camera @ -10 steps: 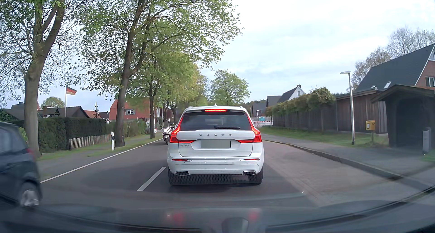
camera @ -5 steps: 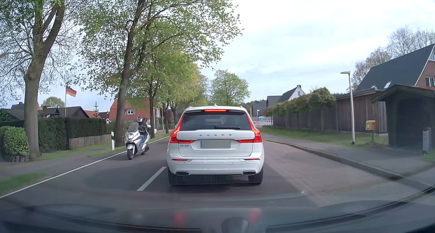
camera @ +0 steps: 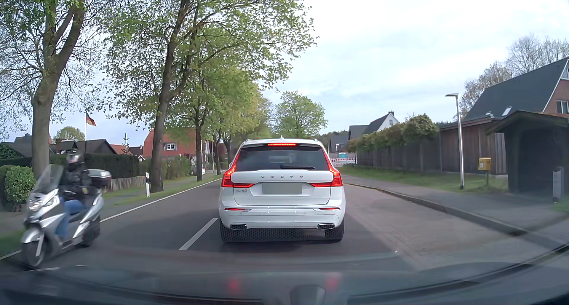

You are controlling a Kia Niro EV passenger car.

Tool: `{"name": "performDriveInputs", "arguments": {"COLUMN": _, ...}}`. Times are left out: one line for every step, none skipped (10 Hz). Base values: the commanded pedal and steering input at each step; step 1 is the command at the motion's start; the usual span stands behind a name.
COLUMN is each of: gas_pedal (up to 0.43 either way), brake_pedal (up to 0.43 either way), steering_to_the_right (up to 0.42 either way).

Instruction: Follow the waypoints while adhering to traffic rules and regulations

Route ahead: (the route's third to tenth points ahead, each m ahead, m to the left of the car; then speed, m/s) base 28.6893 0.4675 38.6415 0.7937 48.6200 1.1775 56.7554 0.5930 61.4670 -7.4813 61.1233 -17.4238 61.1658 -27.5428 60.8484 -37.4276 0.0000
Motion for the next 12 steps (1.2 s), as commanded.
{"name": "performDriveInputs", "arguments": {"gas_pedal": 0.000, "brake_pedal": 0.238, "steering_to_the_right": -0.001}}
{"name": "performDriveInputs", "arguments": {"gas_pedal": 0.000, "brake_pedal": 0.238, "steering_to_the_right": -0.001}}
{"name": "performDriveInputs", "arguments": {"gas_pedal": 0.000, "brake_pedal": 0.238, "steering_to_the_right": -0.001}}
{"name": "performDriveInputs", "arguments": {"gas_pedal": 0.000, "brake_pedal": 0.232, "steering_to_the_right": -0.001}}
{"name": "performDriveInputs", "arguments": {"gas_pedal": 0.000, "brake_pedal": 0.232, "steering_to_the_right": -0.001}}
{"name": "performDriveInputs", "arguments": {"gas_pedal": 0.000, "brake_pedal": 0.238, "steering_to_the_right": -0.001}}
{"name": "performDriveInputs", "arguments": {"gas_pedal": 0.000, "brake_pedal": 0.232, "steering_to_the_right": -0.001}}
{"name": "performDriveInputs", "arguments": {"gas_pedal": 0.000, "brake_pedal": 0.232, "steering_to_the_right": -0.001}}
{"name": "performDriveInputs", "arguments": {"gas_pedal": 0.000, "brake_pedal": 0.238, "steering_to_the_right": -0.001}}
{"name": "performDriveInputs", "arguments": {"gas_pedal": 0.000, "brake_pedal": 0.232, "steering_to_the_right": -0.001}}
{"name": "performDriveInputs", "arguments": {"gas_pedal": 0.000, "brake_pedal": 0.232, "steering_to_the_right": -0.001}}
{"name": "performDriveInputs", "arguments": {"gas_pedal": 0.000, "brake_pedal": 0.238, "steering_to_the_right": -0.001}}
